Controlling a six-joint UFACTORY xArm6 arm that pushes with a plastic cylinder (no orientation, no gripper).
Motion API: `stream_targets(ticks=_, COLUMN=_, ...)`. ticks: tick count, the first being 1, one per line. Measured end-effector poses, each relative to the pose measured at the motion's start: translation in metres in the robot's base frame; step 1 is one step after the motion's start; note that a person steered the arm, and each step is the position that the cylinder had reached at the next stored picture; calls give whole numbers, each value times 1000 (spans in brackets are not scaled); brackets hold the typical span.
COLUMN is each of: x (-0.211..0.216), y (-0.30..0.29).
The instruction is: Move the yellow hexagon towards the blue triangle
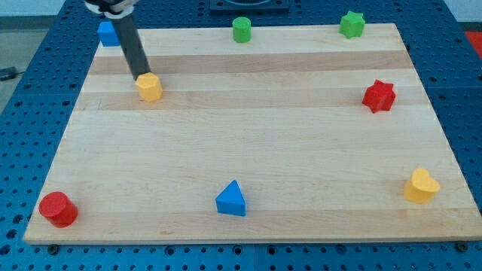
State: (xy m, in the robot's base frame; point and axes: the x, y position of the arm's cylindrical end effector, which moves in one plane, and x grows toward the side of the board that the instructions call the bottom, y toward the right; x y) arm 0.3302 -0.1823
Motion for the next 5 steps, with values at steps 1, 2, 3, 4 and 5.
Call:
stream_targets(ticks=1, x=8, y=27)
stream_targets(ticks=2, x=15, y=11)
stream_targets(ticks=3, x=24, y=-27)
stream_targets(ticks=4, x=35, y=-24)
stream_targets(ticks=5, x=35, y=30)
